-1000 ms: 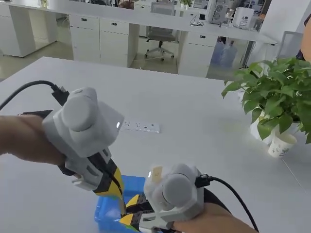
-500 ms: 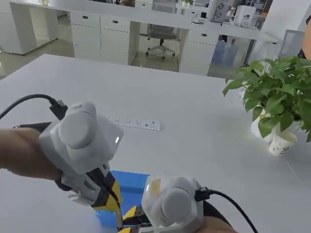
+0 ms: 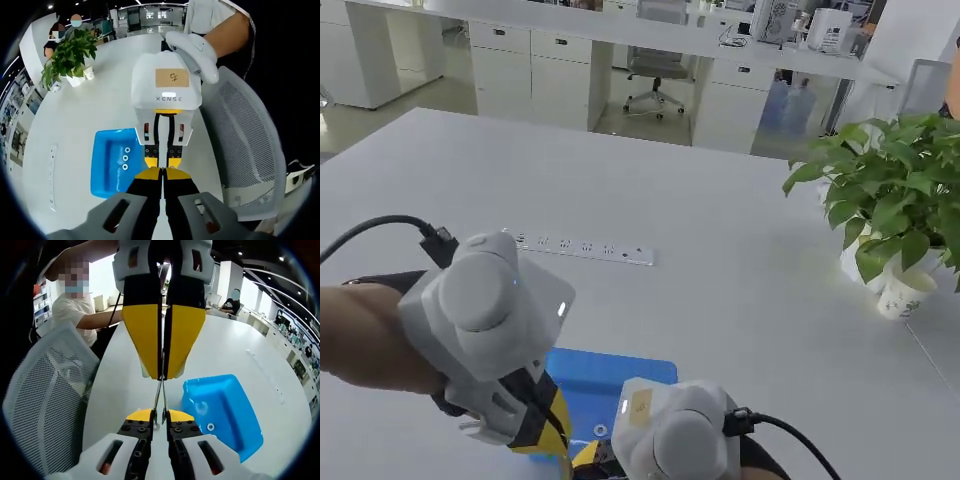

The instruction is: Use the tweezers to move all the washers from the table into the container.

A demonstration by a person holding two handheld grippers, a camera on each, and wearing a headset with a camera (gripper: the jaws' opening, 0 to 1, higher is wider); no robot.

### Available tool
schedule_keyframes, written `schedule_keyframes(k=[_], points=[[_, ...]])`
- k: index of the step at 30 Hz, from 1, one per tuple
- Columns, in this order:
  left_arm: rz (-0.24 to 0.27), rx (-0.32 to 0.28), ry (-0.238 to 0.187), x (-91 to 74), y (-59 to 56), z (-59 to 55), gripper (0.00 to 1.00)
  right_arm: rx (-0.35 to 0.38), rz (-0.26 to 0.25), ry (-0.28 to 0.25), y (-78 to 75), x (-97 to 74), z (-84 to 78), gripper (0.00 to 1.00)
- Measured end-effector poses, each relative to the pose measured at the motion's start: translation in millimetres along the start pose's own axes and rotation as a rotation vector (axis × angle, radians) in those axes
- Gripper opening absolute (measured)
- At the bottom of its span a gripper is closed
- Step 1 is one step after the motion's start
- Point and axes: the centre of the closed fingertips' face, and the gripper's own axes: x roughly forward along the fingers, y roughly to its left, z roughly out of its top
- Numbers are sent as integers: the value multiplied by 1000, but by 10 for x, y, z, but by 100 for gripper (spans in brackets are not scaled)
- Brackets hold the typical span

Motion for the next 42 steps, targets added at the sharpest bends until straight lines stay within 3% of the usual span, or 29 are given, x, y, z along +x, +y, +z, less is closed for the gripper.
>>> schedule_keyframes(k=[10,42], points=[[-4,-4,-1,65,-92,-45,3,-2,9,7,97,68,-60,11],[-8,-13,-5,178,-114,-141,3,3,16,23,125,202,-191,11]])
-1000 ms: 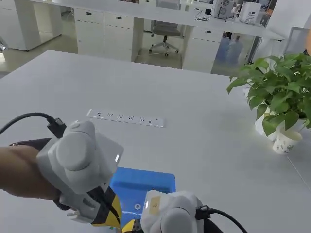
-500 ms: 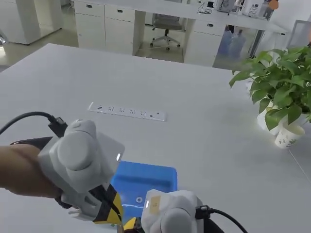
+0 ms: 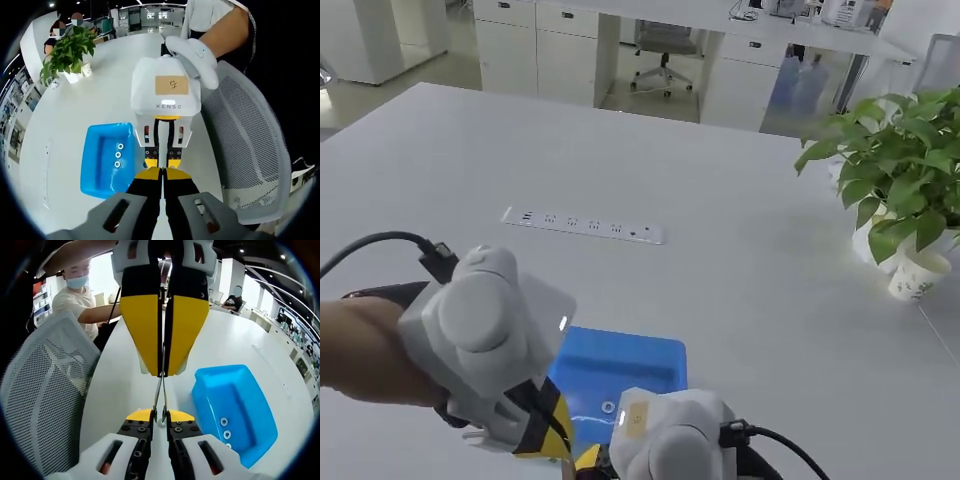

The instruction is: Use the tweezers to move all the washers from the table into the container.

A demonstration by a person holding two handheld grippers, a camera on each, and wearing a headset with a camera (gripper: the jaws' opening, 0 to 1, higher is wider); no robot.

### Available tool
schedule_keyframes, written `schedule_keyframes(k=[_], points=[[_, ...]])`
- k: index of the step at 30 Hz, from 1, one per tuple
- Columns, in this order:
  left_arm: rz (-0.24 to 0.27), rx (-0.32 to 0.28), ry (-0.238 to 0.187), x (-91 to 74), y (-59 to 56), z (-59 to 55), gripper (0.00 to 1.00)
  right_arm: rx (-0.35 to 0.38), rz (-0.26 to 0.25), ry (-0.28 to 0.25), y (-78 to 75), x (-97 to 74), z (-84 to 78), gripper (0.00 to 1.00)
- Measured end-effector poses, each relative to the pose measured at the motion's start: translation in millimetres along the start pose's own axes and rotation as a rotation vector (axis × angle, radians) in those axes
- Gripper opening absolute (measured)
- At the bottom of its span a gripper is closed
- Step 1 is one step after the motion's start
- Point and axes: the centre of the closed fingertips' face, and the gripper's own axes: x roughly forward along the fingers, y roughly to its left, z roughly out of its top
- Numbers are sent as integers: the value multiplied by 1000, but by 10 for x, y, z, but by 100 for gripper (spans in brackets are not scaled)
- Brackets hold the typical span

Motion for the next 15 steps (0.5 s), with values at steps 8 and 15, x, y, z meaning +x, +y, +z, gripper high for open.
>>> schedule_keyframes(k=[8,15], points=[[-5,-5,-2,30,-13,-19,3,4,10,5,24,37,-32,11],[-11,-4,-4,46,-17,-22,3,2,14,10,34,48,-45,11]])
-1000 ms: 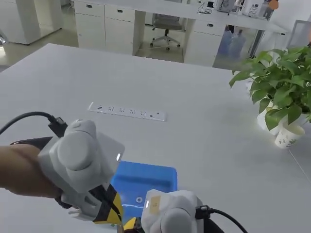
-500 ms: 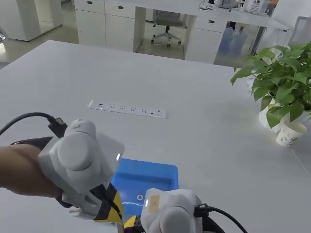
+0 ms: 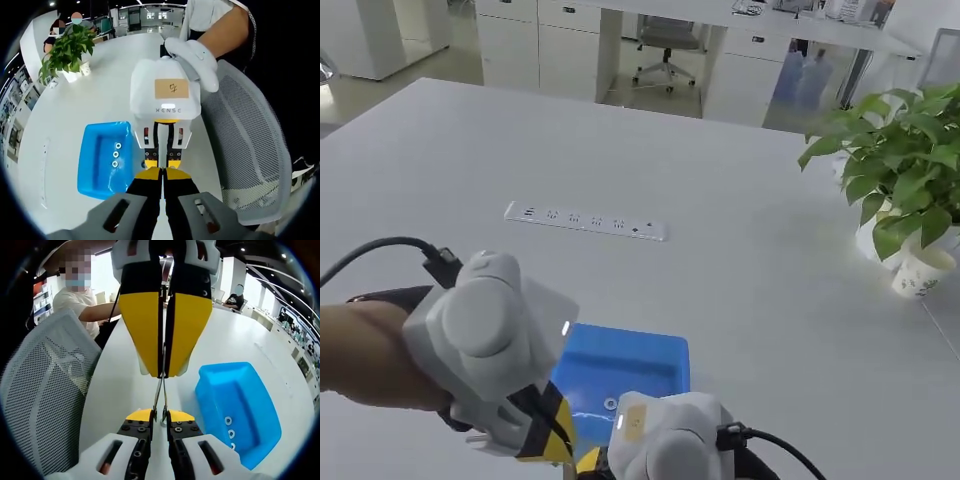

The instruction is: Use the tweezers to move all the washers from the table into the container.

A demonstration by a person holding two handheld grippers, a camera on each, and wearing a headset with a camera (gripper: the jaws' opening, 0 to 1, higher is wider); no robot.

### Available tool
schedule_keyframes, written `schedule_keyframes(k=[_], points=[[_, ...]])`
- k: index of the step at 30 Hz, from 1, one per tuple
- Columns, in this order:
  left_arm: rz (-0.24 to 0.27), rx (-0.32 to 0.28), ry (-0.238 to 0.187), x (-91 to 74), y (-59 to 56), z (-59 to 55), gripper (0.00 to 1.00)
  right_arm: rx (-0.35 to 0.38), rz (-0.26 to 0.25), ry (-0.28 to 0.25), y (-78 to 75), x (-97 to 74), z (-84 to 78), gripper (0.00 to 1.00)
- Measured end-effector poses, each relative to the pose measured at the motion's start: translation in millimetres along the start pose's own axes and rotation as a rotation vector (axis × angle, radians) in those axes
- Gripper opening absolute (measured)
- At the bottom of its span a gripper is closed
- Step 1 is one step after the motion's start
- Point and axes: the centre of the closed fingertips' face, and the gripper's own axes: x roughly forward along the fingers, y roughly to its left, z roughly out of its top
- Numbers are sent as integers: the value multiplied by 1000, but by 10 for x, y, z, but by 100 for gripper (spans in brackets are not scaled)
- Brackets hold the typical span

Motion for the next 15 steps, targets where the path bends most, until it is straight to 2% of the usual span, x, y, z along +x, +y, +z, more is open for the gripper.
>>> schedule_keyframes(k=[15], points=[[0,-1,-3,14,22,10,3,-3,0,7,-24,15,-23,12]])
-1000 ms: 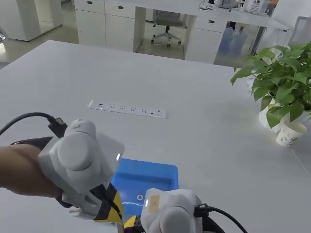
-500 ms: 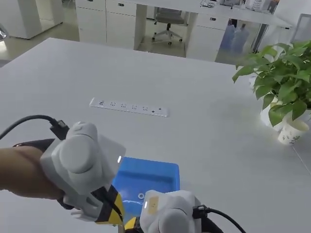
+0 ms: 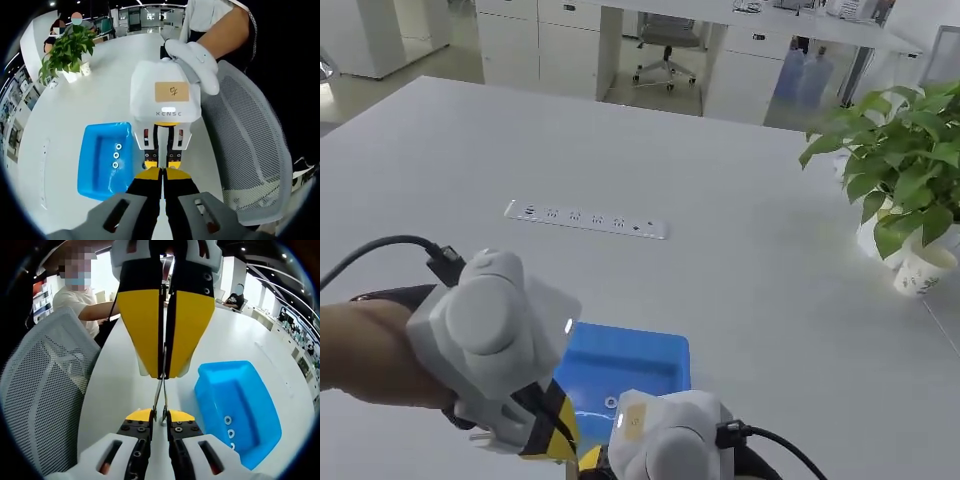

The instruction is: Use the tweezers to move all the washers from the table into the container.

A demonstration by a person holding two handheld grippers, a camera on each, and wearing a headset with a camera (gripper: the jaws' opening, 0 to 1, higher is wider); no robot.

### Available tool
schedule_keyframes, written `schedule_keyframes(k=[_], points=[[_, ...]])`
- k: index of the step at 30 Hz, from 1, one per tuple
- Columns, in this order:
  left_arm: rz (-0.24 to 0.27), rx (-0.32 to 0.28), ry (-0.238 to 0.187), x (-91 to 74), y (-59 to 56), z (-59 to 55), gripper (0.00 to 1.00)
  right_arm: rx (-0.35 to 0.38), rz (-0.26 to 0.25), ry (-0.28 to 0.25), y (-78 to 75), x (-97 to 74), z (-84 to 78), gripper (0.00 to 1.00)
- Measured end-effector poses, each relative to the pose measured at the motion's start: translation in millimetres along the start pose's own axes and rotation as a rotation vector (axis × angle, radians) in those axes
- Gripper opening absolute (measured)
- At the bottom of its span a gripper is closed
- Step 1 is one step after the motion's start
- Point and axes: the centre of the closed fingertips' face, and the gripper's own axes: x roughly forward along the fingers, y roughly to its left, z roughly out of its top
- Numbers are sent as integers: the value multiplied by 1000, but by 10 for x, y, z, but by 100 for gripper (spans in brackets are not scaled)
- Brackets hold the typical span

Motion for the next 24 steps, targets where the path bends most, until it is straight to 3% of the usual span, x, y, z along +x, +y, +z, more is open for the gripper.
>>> schedule_keyframes(k=[24], points=[[-8,-4,1,27,-2,-13,3,5,3,-10,2,12,-19,12]])
